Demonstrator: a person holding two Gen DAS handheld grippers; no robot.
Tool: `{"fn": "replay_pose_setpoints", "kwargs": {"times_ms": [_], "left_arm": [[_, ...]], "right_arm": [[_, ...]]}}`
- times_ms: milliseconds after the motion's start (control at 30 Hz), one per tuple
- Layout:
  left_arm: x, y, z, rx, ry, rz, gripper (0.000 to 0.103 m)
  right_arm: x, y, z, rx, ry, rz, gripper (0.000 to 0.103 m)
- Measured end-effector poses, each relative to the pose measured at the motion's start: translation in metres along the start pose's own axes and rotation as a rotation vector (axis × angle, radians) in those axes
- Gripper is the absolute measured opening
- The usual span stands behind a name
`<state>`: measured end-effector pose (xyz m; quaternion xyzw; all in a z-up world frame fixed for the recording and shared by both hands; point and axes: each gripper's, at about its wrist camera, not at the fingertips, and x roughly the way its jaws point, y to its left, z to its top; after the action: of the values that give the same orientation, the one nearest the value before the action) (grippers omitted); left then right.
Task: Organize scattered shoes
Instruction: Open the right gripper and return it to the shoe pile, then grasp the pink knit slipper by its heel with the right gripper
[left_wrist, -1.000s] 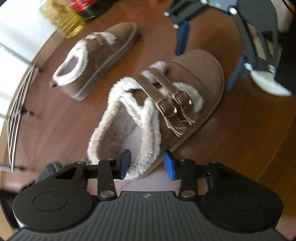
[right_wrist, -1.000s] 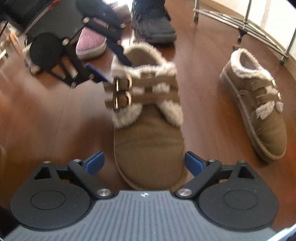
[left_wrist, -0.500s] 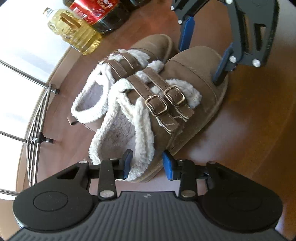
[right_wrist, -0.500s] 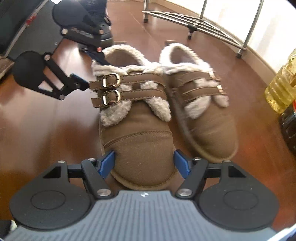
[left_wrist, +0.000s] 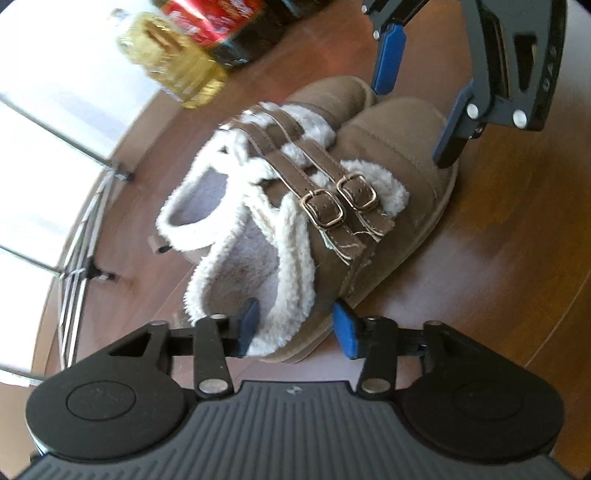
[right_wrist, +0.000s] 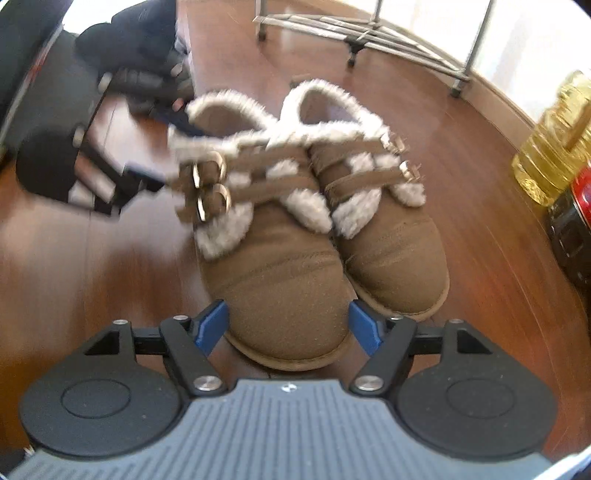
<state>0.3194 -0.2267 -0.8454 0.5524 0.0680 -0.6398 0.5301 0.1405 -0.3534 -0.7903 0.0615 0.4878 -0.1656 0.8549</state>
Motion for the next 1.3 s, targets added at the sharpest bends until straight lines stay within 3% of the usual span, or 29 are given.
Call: {"fn": "replay_pose_setpoints", "kwargs": {"times_ms": [67, 167, 300, 433, 600, 700, 800, 1133, 1300], "left_arm": [[-0.020, 0.002, -0.010, -0.099, 0.009, -0.009, 0.071], [-0.069, 0.007, -0.046, -0.352, 0.072, -0.087, 0.071], [-0.127, 0.012, -0.107, -0.690, 0.214, -0.125, 0.071], [-0.179, 0.006, -0.160, -0.939, 0.323, -0.037, 0.071], [-0.218, -0.003, -0.195, -1.191, 0.304, 0.119, 0.071], [-0.230, -0.009, -0.205, -1.259, 0.258, 0.173, 0.071], [-0.238, -0.012, -0.213, -1.295, 0.228, 0.218, 0.071], [-0.250, -0.016, -0.227, -1.291, 0.232, 0.288, 0.071], [-0.253, -0.017, -0.234, -1.290, 0.240, 0.303, 0.071]], "right_arm": [[-0.006, 0.002, 0.003, 0.038, -0.015, 0.009, 0.089], [-0.015, 0.005, 0.007, 0.096, -0.037, 0.023, 0.089], [-0.023, 0.021, 0.012, 0.110, -0.042, 0.072, 0.089], [-0.025, 0.057, 0.025, 0.071, -0.030, 0.179, 0.089], [-0.012, 0.126, 0.057, -0.008, -0.008, 0.347, 0.089], [-0.011, 0.169, 0.080, -0.106, -0.012, 0.412, 0.089], [-0.012, 0.195, 0.093, -0.173, -0.010, 0.421, 0.089], [-0.002, 0.226, 0.105, -0.202, 0.029, 0.403, 0.090], [0.010, 0.245, 0.120, -0.258, -0.025, 0.419, 0.089]]}}
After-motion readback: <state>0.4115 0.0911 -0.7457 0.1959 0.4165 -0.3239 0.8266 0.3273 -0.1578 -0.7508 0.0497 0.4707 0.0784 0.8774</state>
